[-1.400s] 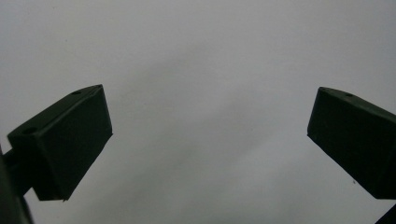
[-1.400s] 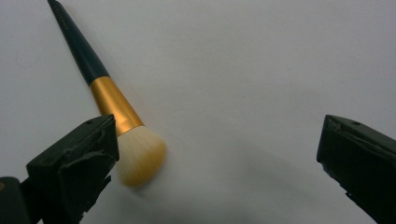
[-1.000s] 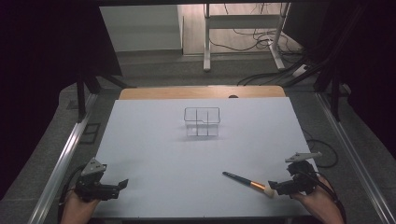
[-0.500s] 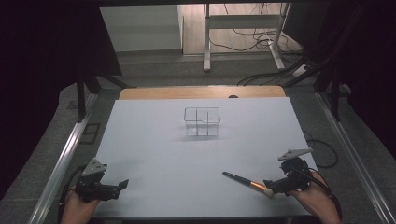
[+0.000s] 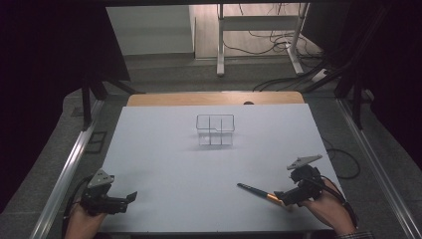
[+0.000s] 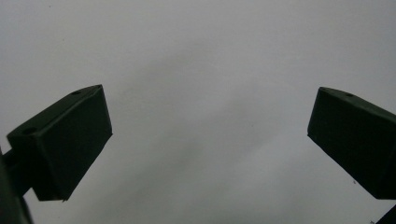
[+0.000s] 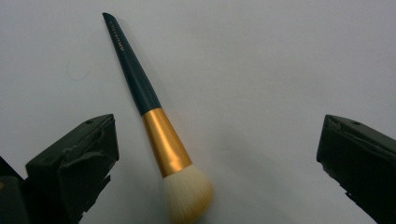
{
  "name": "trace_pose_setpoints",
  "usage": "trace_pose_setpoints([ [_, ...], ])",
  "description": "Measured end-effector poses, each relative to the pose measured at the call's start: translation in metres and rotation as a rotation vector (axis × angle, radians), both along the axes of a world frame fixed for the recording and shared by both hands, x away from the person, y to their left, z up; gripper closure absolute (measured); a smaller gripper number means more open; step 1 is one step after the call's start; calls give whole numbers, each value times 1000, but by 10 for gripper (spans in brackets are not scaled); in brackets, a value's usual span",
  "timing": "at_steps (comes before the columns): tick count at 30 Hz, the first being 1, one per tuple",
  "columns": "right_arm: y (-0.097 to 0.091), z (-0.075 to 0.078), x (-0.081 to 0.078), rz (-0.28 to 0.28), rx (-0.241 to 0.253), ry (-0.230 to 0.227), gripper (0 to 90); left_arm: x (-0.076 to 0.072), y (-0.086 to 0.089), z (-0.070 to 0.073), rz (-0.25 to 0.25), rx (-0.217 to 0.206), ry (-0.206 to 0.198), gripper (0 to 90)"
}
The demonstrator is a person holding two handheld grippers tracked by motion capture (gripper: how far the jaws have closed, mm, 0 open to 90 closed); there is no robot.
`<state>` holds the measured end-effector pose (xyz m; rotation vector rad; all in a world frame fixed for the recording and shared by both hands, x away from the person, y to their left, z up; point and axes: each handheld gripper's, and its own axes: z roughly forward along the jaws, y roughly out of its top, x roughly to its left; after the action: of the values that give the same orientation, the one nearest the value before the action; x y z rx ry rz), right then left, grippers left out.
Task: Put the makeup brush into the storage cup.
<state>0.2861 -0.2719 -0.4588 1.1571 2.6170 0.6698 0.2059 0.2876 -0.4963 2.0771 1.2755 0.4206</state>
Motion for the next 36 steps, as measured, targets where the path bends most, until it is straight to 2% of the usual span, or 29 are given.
trace_pose_setpoints([
  [9,16,-1,5,38,-20,18,0,0,0,0,-3,3,-1,3],
  [21,40,-3,12,80,-89,78,0,0,-1,0,-4,4,2,3],
  [27,52,-4,16,101,-124,93,0,0,0,-1,-4,1,2,3],
  [36,55,-7,17,122,-167,111,0,0,0,-1,-6,-1,3,3],
])
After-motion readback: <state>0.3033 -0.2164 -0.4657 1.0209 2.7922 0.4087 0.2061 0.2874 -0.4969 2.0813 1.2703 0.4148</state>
